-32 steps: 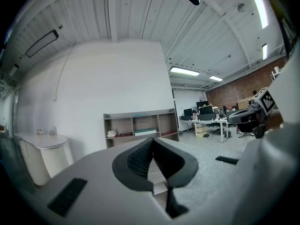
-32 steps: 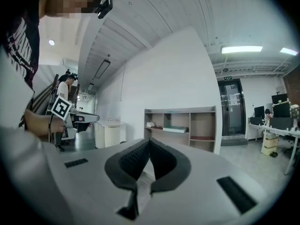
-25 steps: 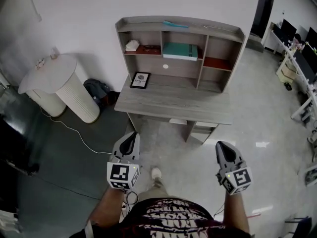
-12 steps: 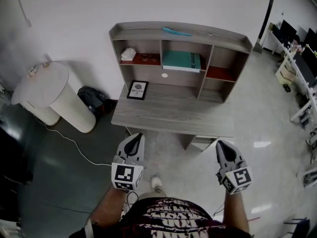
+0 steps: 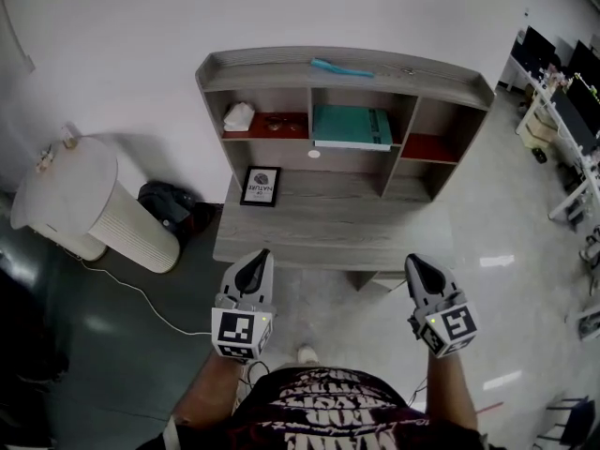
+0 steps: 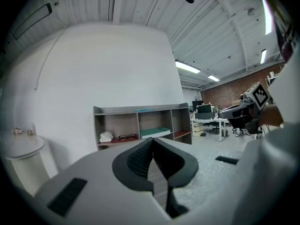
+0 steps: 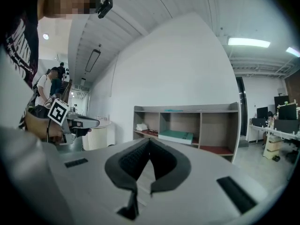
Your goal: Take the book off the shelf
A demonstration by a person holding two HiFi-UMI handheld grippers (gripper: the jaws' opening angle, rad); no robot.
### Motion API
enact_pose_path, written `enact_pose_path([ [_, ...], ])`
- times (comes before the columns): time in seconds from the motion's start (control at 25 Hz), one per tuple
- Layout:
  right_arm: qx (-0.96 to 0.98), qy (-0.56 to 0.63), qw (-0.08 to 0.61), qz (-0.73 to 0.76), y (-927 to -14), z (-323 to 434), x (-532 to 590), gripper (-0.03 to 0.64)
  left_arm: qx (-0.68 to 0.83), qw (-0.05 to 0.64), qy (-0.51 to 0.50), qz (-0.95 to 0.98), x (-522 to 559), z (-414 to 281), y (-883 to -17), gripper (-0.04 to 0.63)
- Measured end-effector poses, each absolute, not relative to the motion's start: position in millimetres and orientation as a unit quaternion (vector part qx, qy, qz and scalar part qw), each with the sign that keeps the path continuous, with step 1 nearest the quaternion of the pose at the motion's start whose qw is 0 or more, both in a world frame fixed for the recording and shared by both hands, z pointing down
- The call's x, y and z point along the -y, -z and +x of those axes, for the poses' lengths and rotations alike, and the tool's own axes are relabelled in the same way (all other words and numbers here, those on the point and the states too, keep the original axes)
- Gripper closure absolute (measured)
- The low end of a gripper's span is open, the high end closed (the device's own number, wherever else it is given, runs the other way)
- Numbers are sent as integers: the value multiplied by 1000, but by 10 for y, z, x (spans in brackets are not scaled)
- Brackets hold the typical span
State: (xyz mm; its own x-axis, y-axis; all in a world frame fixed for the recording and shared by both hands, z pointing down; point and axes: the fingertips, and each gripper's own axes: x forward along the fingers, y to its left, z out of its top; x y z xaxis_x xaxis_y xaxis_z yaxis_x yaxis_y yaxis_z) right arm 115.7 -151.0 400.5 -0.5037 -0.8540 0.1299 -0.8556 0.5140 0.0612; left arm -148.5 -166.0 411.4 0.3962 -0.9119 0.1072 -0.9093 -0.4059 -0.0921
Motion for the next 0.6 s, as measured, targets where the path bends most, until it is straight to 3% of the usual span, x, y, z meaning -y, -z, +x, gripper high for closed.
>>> enact_pose_path([
  [0.6, 864, -15, 85, 496, -4013, 820, 1827, 612, -533, -13, 53, -844, 2099, -1754, -4294, 589],
])
